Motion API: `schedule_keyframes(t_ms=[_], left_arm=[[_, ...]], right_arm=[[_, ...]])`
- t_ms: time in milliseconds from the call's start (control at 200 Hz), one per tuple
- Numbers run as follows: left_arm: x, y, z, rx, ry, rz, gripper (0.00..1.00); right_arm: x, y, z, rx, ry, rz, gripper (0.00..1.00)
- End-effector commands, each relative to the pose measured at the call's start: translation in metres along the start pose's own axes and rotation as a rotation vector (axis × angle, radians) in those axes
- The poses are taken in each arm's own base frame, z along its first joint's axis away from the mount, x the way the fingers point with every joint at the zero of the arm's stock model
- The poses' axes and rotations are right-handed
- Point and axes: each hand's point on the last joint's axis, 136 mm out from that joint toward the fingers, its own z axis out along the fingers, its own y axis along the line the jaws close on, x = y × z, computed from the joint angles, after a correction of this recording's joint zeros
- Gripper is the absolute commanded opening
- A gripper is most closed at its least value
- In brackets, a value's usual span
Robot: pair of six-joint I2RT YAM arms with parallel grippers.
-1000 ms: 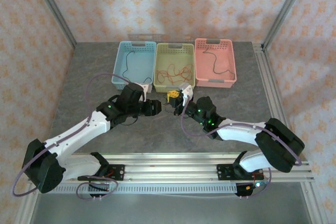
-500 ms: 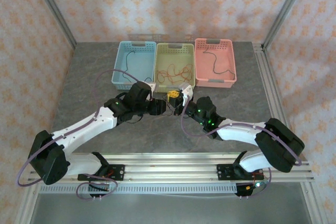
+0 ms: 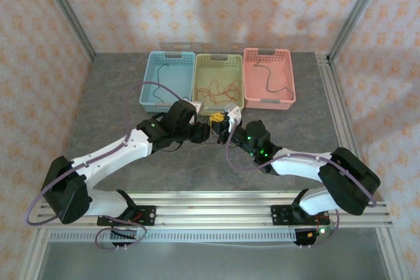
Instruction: Untangle the cables
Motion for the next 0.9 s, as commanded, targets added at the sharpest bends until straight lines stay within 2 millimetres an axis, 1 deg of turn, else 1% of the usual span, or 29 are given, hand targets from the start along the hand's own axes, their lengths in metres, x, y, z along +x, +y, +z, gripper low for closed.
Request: schedule_keyframes(t_ms=[0, 40, 115, 180, 255, 320, 420, 470, 570, 711, 786, 841, 896], left_arm=[[-0.009, 0.001, 0.0, -0.039, -0.021, 0.027, 0.35], [-0.009, 0.001, 0.002, -0.042, -0.018, 0.031, 0.3], [-0.01, 0.001, 0.004, -0.049, -0.017, 0.034, 0.25], [-0.011, 0.002, 0.005, -0.054, -0.023, 0.035, 0.15], [-0.01, 0.002, 0.004, -0.056, -0.026, 0.038, 0.09], [-0.008, 0.003, 0.002, -0.058, -0.03, 0.039, 0.01], [-0.002, 0.009, -0.002, -0.074, -0.028, 0.035, 0.0], [0.001, 0.012, -0.006, -0.081, -0.032, 0.03, 0.0], [0.008, 0.016, -0.015, -0.08, -0.041, 0.017, 0.0], [0.019, 0.017, -0.03, -0.041, -0.064, -0.006, 0.0], [0.022, 0.015, -0.04, -0.011, -0.079, -0.012, 0.0], [0.022, 0.011, -0.049, 0.02, -0.092, -0.014, 0.0], [0.021, 0.007, -0.057, 0.053, -0.11, -0.015, 0.0]], right_arm=[[-0.01, 0.007, 0.002, -0.03, -0.027, 0.009, 0.0], [-0.01, 0.007, 0.002, -0.03, -0.027, 0.009, 0.0], [-0.011, 0.007, 0.002, -0.03, -0.03, 0.008, 0.0], [-0.011, 0.007, 0.001, -0.029, -0.03, 0.008, 0.0], [-0.01, 0.006, 0.001, -0.025, -0.029, 0.006, 0.0], [-0.011, 0.005, 0.001, -0.021, -0.034, 0.004, 0.0], [-0.016, 0.001, -0.003, 0.006, -0.057, 0.001, 0.0], [-0.018, -0.004, -0.005, 0.039, -0.065, -0.001, 0.0], [-0.02, -0.024, -0.01, 0.148, -0.069, -0.001, 0.0], [-0.021, -0.075, -0.026, 0.383, -0.084, 0.067, 0.0], [-0.02, -0.098, -0.036, 0.449, -0.102, 0.137, 0.0], [-0.018, -0.11, -0.042, 0.492, -0.108, 0.173, 0.0], [-0.016, -0.116, -0.044, 0.508, -0.104, 0.186, 0.0]])
